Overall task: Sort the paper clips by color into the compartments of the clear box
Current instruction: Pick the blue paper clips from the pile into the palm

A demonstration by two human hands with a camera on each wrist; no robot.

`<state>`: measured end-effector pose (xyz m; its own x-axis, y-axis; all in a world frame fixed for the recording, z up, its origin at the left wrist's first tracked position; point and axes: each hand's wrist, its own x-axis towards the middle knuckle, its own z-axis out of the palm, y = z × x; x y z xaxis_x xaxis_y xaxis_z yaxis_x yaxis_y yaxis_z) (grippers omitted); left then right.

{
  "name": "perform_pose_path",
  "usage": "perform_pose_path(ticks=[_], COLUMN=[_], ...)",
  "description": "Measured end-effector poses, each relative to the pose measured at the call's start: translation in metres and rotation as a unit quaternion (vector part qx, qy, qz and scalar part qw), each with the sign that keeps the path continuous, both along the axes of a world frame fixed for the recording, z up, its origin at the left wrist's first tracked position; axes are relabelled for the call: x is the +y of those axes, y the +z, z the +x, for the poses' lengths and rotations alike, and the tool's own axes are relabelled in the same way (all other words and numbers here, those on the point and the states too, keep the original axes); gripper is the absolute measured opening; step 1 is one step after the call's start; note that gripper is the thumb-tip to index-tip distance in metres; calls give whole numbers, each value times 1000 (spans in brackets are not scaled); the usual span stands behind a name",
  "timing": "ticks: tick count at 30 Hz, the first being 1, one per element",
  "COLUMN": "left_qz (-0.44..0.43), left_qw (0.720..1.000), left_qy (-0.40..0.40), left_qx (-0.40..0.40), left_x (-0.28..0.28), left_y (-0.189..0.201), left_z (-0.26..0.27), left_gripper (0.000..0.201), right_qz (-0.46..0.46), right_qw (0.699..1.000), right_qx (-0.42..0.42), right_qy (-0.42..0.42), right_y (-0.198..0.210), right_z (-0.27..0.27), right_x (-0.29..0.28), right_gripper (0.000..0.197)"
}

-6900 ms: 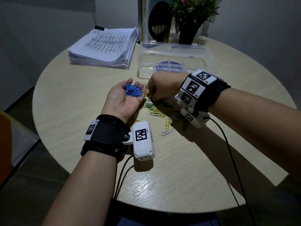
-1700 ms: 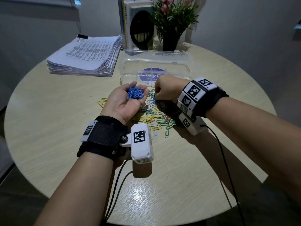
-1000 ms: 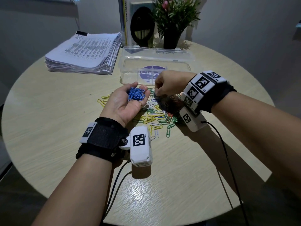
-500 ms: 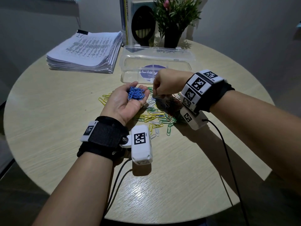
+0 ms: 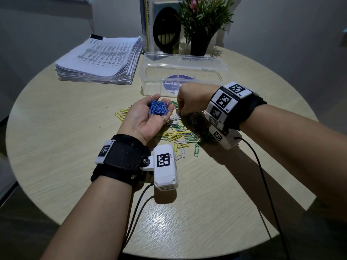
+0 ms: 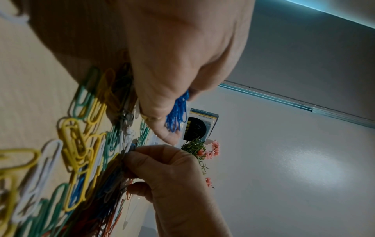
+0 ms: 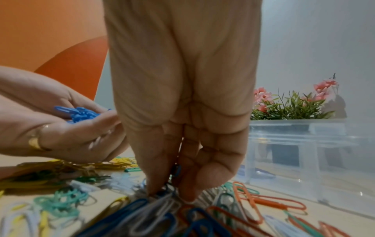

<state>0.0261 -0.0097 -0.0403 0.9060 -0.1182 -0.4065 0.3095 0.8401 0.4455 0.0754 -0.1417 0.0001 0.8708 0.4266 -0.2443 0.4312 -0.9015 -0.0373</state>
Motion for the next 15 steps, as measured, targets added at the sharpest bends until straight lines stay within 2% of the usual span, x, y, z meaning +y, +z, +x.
perform_pose_path(ticks=[7,11,15], left_qz=[22,31,16], left_qw=[1000,999,1000], left_qy=[-4,-10,-17], left_qx=[3,10,10], left_x=[0,-1,-3], left_y=[-2,-2,-1], left_z=[1,1,0], left_gripper=[21,25,30], right_qz=[81,198,271], right_qw=[995,976,960], right_qx=[18,42,53], right_qy=[-56,-79,-43], right_y=[12,21,32], right_z=[1,1,-4], right_x=[-8,-6,12], right_gripper=[7,11,9])
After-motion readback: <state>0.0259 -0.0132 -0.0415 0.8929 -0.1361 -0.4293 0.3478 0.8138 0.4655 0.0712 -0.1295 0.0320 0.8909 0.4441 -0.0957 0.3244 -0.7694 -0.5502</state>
